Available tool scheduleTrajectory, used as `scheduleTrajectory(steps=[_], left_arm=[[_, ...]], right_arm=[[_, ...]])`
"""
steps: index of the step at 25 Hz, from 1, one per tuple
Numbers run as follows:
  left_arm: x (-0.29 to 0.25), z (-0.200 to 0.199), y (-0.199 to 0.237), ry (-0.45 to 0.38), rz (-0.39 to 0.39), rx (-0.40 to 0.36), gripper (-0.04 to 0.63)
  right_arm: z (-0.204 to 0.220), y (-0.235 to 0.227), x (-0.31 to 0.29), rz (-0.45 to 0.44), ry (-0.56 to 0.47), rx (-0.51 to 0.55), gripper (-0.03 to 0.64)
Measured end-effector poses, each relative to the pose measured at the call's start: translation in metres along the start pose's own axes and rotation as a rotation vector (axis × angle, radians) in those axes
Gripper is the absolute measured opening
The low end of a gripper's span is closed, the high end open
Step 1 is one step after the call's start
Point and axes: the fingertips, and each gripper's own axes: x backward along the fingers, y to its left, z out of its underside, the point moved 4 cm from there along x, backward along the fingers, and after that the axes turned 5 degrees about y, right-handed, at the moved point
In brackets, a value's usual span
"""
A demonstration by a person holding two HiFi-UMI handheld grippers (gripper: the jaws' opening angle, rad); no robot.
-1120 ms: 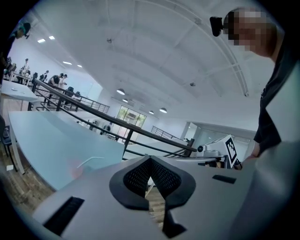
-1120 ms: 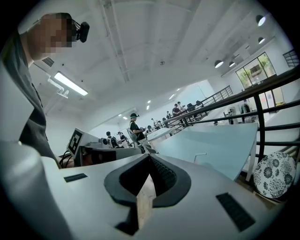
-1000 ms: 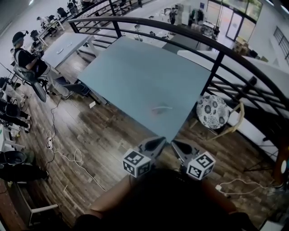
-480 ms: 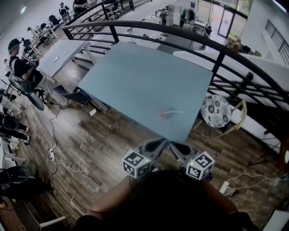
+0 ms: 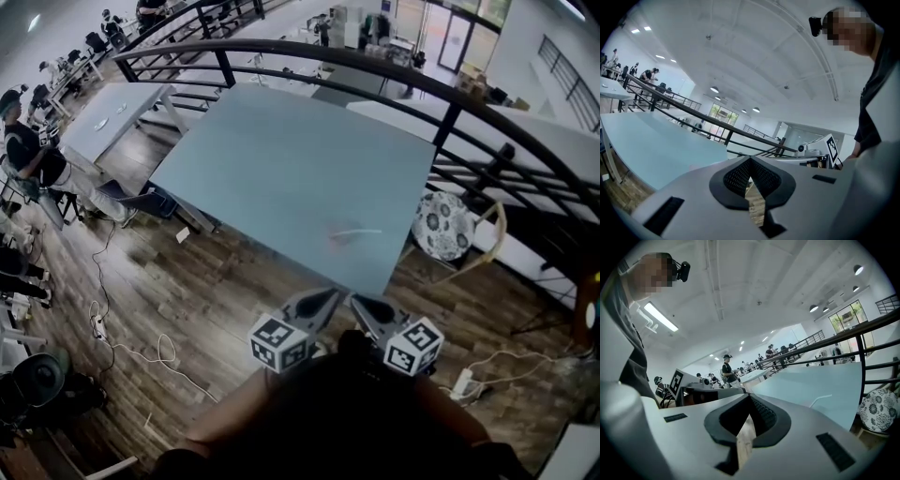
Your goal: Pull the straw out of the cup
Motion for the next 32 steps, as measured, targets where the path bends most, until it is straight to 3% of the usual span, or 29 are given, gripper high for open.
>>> scheduleTrajectory(steps=[6, 11, 21, 32], left_arm=[[-0.01, -0.006, 0.01, 0.005, 0.001, -0.002, 0.011], [-0.025, -0.013, 0.023, 0.003, -0.012, 0.035, 0.011], [-0.096, -0.049, 0.031, 0.011, -0.037, -0.019, 0.011], [-0.167, -0.065, 0.035, -0.005, -0.07, 0.014, 0.011]], right_arm=[[-0.007, -0.016, -0.009, 0.006, 0.009, -0.016, 0.012], [-0.019, -0.025, -0.021, -0.028, 0.025, 0.036, 0.012], [-0.054, -0.105, -0.014, -0.042, -0.001, 0.009, 0.012], [-0.068, -0.179, 0.01, -0.063, 0.034, -0.021, 0.012]])
